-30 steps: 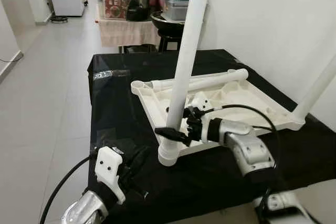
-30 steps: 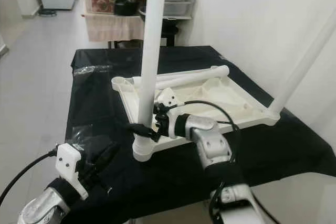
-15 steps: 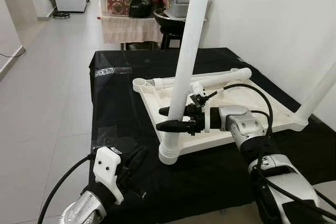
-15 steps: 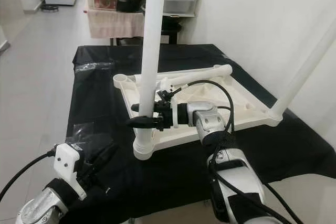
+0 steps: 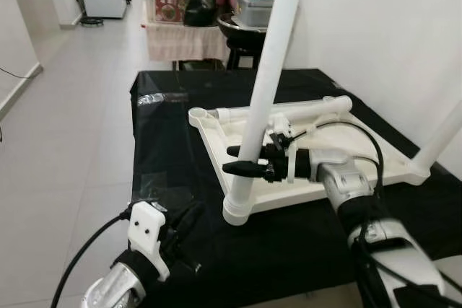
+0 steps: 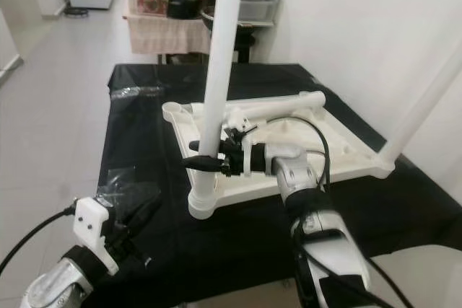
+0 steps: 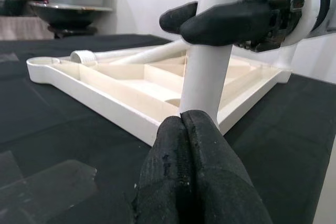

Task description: Building children table

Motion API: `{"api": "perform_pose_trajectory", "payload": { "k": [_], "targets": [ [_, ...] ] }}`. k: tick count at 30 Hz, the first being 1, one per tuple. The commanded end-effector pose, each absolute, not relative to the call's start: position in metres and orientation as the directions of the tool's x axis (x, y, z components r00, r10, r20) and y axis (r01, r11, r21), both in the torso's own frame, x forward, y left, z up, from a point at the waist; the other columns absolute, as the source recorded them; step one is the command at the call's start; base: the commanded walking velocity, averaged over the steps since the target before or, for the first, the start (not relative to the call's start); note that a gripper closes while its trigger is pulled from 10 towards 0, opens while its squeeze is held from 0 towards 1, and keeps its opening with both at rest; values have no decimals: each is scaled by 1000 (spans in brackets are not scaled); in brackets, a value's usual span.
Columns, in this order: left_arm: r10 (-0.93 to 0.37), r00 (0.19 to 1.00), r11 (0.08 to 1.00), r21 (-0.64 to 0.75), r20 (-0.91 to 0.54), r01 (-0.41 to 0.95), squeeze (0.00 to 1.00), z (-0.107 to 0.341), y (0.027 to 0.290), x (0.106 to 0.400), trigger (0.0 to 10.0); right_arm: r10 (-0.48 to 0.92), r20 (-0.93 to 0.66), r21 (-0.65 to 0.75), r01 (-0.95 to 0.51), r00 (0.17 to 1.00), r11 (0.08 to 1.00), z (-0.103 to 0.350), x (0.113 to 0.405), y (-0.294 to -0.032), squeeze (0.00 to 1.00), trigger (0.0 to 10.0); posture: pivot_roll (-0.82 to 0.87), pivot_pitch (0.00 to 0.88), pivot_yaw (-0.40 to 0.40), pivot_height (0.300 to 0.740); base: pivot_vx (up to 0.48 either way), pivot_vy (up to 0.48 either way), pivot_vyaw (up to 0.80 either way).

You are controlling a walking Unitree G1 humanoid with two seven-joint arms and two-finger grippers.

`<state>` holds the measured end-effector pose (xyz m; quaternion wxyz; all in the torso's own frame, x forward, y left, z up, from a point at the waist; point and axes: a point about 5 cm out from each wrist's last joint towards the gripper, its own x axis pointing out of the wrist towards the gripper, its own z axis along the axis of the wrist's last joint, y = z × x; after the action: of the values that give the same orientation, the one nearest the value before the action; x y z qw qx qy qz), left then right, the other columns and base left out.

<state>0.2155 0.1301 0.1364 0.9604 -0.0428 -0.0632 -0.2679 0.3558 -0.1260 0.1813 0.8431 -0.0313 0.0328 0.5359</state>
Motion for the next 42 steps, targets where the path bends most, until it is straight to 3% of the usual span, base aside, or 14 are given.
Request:
{"api": "perform_pose_trajectory", "payload": {
  "k": [1,2,14,15,16,19,20,24,25,27,28,38,39,42],
  "targets": [
    [-511,847,850,-56,147,523,0,137,131,216,10000,576,-20,68,-573,817,816,165,354,-119,0,0,1,0,-113,740,0,0,0],
    [-511,847,851,-55,147,523,0,137,131,216,10000,383,-11,140,-378,924,915,156,350,-117,0,0,1,0,-113,740,0,0,0],
    [-513,846,850,-53,149,525,0,140,133,219,10000,437,-140,102,-426,888,899,133,330,-101,0,0,11,0,-106,740,0,0,0],
    [-505,850,854,-53,151,517,0,140,133,219,10000,466,-150,91,-457,872,885,134,328,-96,0,5255,17,0,-107,740,0,0,0],
    [-497,854,859,-54,153,510,0,140,134,219,10000,505,-146,97,-496,850,863,137,324,-89,0,9333,16,0,-106,740,0,0,0],
    [-492,856,861,-55,155,505,0,140,134,219,10000,529,-145,103,-519,836,849,139,321,-85,0,9333,15,0,-104,740,0,0,0],
    [-495,855,860,-56,155,508,0,140,134,220,10000,652,-87,125,-641,753,757,151,315,-76,1000,10000,17,0,-99,740,0,0,0],
    [-500,852,856,-58,153,513,0,140,133,221,10000,801,-21,73,-798,598,598,167,313,-74,1000,10000,17,0,-95,740,0,0,0],
    [-502,851,855,-60,152,515,0,139,133,221,10000,870,-26,-9,-871,491,491,174,315,-81,369,10000,24,0,-98,740,0,0,0],
    [-503,851,855,-60,152,516,0,139,132,221,10000,883,-36,-31,-884,468,467,175,317,-84,369,10000,24,0,-98,740,0,0,0],
    [-503,851,854,-61,151,516,0,139,132,221,10000,918,-75,-41,-921,389,387,178,328,-95,0,10000,34,0,-105,740,0,0,0],
    [-499,853,857,-58,152,512,0,140,130,215,10000,962,-115,8,-968,248,250,191,356,-110,0,9294,67,0,-125,740,0,0,0],
    [-500,853,857,-59,149,513,0,140,130,214,10000,964,-110,25,-968,244,248,193,360,-113,0,0,74,0,-125,740,0,0,0],
    [-503,852,855,-61,144,515,0,140,129,210,10000,967,-102,51,-969,234,240,196,364,-117,0,0,78,0,-125,740,0,0,0]
  ]
}}
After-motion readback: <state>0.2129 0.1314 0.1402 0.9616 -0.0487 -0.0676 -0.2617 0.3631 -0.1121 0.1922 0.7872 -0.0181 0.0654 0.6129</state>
